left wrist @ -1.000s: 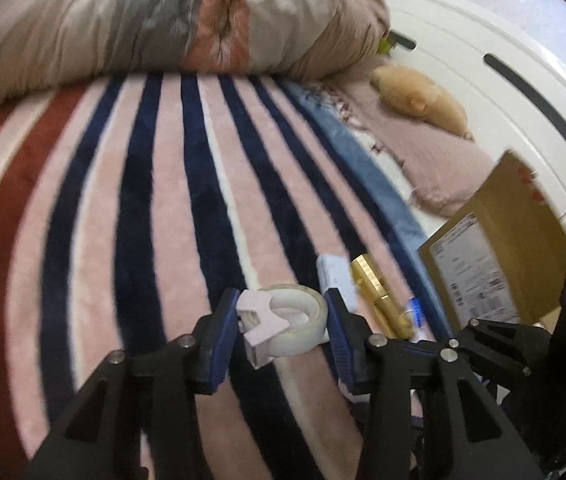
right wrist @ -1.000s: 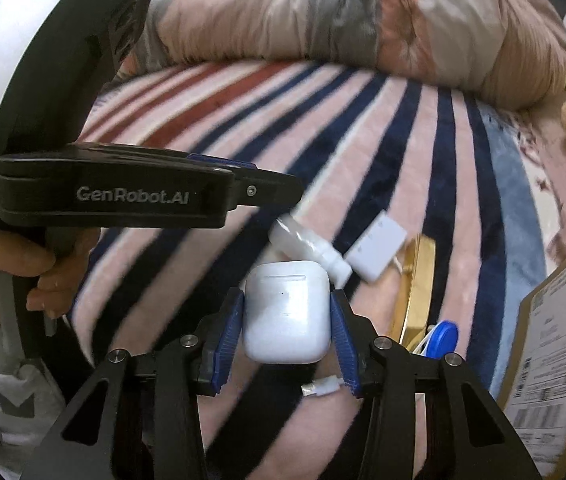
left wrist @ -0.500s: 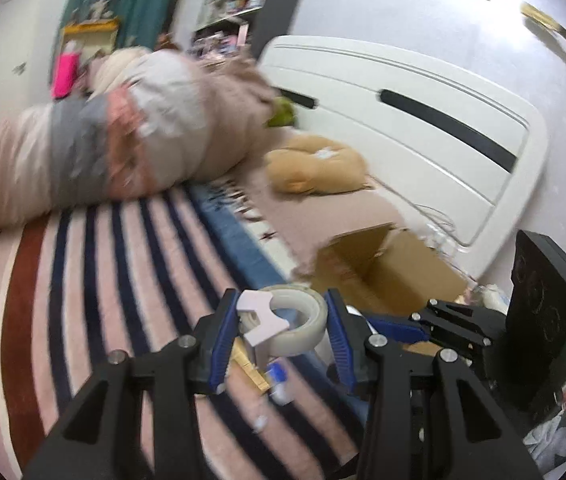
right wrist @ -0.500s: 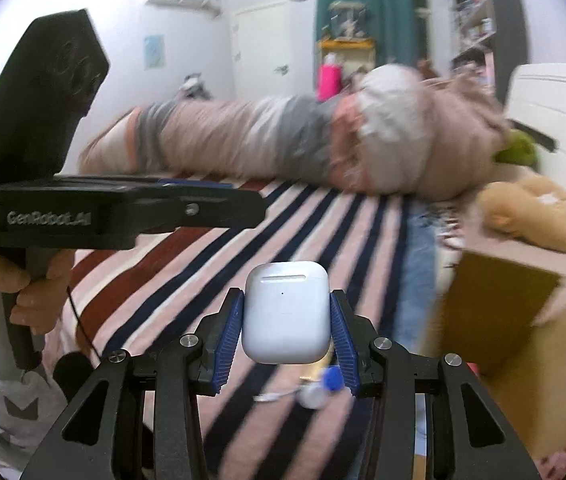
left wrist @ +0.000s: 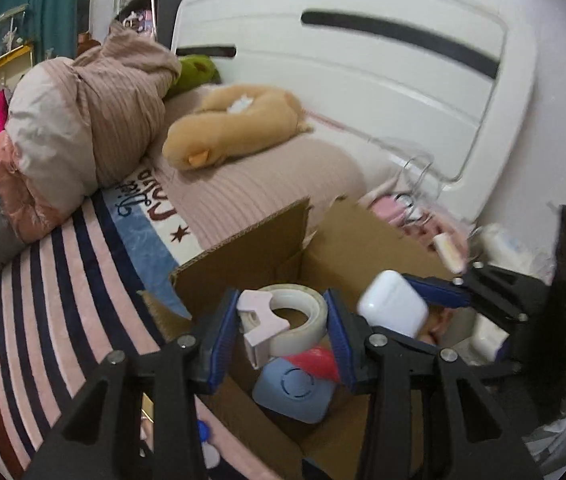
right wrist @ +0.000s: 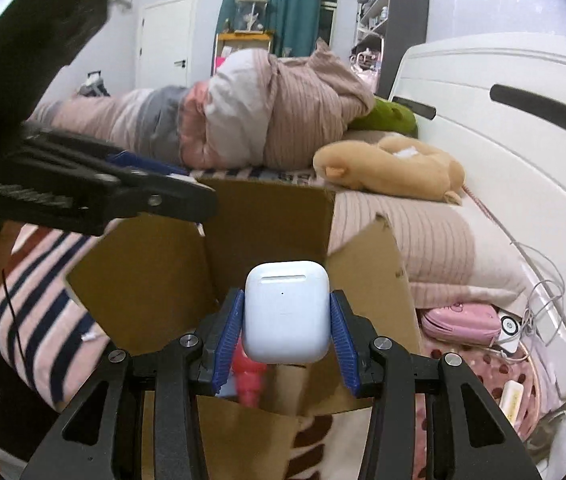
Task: Organize rigid objects
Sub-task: 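Carry the tape dispenser and earbuds case into the box and open both grippers, then grasp the white lotion bottle with the left gripper while the right gripper grasps the contact lens case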
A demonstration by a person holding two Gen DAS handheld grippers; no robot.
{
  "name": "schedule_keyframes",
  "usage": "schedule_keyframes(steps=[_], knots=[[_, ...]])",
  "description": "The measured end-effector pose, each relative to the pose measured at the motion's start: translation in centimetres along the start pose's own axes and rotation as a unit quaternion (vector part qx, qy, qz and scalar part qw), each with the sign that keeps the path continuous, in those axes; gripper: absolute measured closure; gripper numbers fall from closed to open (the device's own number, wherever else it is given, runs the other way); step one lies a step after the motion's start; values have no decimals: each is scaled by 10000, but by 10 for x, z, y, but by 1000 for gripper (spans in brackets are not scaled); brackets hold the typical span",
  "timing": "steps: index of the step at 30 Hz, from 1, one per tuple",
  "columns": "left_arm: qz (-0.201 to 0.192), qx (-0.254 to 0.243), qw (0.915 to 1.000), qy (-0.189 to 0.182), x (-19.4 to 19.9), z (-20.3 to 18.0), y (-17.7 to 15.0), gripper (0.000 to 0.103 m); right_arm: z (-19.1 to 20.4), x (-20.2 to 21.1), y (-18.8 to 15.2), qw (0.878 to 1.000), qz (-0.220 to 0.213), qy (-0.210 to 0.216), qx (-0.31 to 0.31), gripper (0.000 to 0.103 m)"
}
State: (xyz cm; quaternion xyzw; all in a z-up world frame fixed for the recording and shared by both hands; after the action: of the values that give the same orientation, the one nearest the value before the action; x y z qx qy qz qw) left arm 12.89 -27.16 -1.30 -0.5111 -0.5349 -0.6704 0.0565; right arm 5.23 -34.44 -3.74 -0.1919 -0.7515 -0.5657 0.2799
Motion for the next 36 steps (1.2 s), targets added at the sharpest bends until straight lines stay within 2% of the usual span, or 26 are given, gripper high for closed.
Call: schedule_keyframes(steps=[4, 9, 11, 14, 23, 26, 29, 32, 36], knots=[[182, -95, 9994, 271, -17, -1, -1, 63, -2, -10, -3, 9996, 45, -218, 168, 64], [251, -167, 9983, 502, -26, 3, -4, 63, -5, -10, -6, 9996, 47, -225, 141, 63], [279, -187, 9982, 493, -27, 4, -5, 62, -6, -10, -4, 9998, 40, -192, 94, 63], [264, -199, 9982, 495, -26, 4, -7, 50, -6, -7, 0, 9999, -3, -130, 42, 62], [25, 57, 9990, 442, 3, 17, -11, 44, -2, 5, 10, 9999, -80, -74, -13, 62], [-145, 305, 9985, 434, 26, 30, -16, 44, 5, 18, 21, 9996, -239, 103, -55, 62], [-354, 506, 9965, 555, 55, 50, -29, 44, 24, 34, 32, 9973, -462, 575, -55, 62], [-464, 710, 9942, 668, 77, 73, -48, 44, 59, 44, 46, 9903, -573, 1268, -1, 62], [-488, 1037, 9897, 862, 101, 113, -84, 44, 115, 44, 58, 9837, -534, 1671, 402, 62]])
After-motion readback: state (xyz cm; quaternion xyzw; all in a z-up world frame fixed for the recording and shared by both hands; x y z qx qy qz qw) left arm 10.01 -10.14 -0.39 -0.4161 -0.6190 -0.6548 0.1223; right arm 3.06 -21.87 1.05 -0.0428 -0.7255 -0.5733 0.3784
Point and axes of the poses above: each gripper's, at about its wrist camera, not at the fingertips, and x roughly against the way its jaws point, z to its left, y to its top, the point moved 5 cm from there along -x, roughly the way its jaws point, and after that the axes turned 3 degrees about z, right-handed, at the moved point
